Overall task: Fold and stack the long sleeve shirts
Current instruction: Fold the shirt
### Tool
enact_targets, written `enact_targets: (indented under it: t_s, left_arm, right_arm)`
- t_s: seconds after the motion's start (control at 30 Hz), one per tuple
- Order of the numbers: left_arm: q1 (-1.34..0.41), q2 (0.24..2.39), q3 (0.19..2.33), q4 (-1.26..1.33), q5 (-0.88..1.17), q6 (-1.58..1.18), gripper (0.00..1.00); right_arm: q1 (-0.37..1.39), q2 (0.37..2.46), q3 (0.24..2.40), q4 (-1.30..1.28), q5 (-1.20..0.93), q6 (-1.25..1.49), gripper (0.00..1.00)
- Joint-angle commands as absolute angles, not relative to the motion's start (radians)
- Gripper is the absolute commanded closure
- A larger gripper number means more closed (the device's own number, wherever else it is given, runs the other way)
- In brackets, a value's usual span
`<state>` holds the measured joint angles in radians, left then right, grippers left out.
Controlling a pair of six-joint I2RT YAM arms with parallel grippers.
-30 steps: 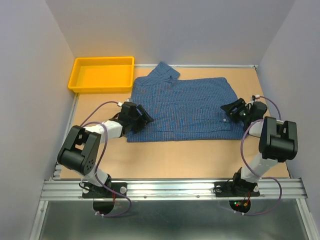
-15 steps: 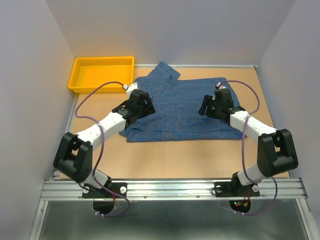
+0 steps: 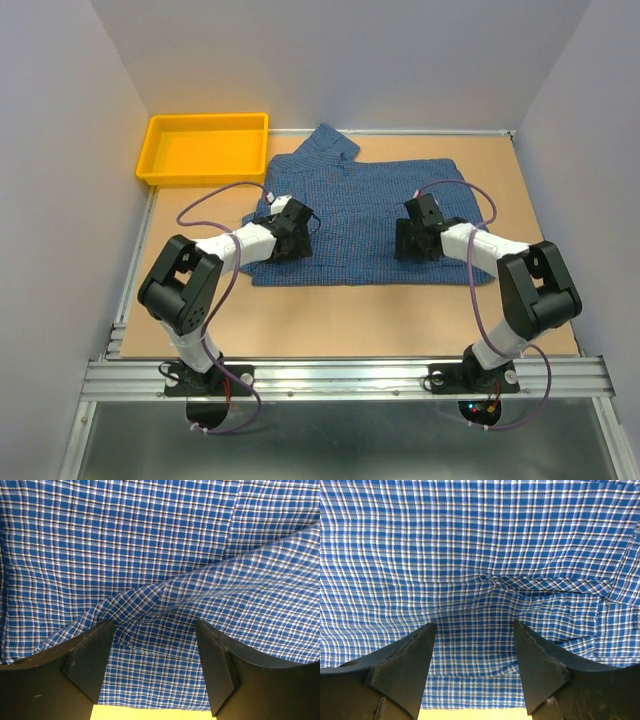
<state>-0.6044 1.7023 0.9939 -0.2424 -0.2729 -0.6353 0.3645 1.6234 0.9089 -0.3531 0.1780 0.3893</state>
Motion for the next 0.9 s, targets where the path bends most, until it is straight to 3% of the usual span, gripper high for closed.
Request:
enact_targets:
  t_s: [0.0, 0.43, 0.6, 0.73, 0.87]
  left_arm:
    - [-0.601, 1.674, 0.95, -0.385, -0.267, -0.629, 0.21]
    - [-0.612, 1.379, 0.683, -0.55, -0.058, -0.676, 0.21]
    - [-0.629, 1.241, 0.69, -0.629, -0.049, -0.716, 0.21]
    - [-0.626, 1.178, 0.727, -0.681, -0.063, -0.701, 0.2]
    - [-0.557, 1.195, 0.914, -0.697, -0.1, -0.611, 0.19]
  right_arm:
    - [0.383, 1.559, 0.845, -0.515, 0.123, 0.416, 0.3]
    - [0.612, 1.343, 0.696, -0.796, -0.078, 0.704, 0.28]
    - [0.667, 1.264, 0.678, -0.856, -0.127, 0.758, 0.28]
    - [0.667, 1.218, 0.75, -0.919, -0.106, 0.715, 0.27]
    - [0.64, 1.259, 0.987, -1.005, 0.098, 0.628, 0.27]
